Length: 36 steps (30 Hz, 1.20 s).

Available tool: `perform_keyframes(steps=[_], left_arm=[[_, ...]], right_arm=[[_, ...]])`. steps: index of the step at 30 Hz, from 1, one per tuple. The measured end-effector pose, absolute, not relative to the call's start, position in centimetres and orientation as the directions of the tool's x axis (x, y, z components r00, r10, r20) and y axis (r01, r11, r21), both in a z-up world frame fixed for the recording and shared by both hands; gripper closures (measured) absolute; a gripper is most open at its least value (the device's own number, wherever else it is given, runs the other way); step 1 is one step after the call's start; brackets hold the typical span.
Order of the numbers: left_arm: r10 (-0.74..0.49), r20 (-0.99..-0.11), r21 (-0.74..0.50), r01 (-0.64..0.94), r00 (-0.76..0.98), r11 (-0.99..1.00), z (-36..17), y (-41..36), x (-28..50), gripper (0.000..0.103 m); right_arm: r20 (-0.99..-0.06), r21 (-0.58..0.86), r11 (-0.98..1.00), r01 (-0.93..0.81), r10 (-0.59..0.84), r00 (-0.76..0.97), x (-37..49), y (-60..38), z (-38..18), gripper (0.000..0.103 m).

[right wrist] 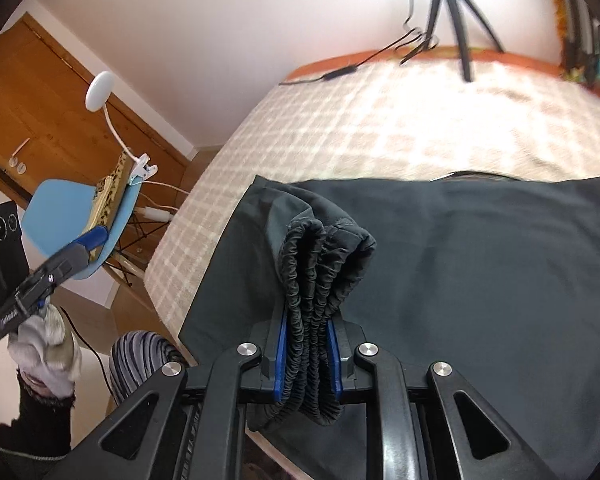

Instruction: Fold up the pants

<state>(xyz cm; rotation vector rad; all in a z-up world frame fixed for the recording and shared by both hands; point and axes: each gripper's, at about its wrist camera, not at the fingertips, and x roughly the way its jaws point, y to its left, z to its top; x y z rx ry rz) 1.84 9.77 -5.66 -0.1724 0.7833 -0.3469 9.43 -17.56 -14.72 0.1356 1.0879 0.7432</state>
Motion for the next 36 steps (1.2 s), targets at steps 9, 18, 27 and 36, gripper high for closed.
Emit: perform_keyframes(steps=[9,18,27,36], left_arm=[[-0.418,-0.732,-0.246,0.363,0.538,0.898,-9.8,1.4,4.3,0.045],[-0.436,-0.778,-0.248,0.416,0.453,0.875,-12.2,-3.5,5.2,0.045],[-0.446,-0.779,-0.257,0.424,0.440,0.868,-12.4,-5.7,5.4,0.045],[-0.461,-0.787,-0.249,0.471,0.411,0.846,-12.7,-8.9,5.5,0.045]], right_arm=[[-0.783,0.420,0.828,-0.371,0.538,0.312,9.2,-26.9,-14.0,0.087],[-0.798,0.416,0.876,-0.244,0.480,0.365,8.6,-35.2,-14.1,0.087],[-0.813,0.385,0.911,-0.145,0.410,0.414,8.3,-43.8,-12.8,0.087],[-0.851,0.316,0.947,-0.061,0.311,0.424,7.9,-50.6,-13.0,0.087]])
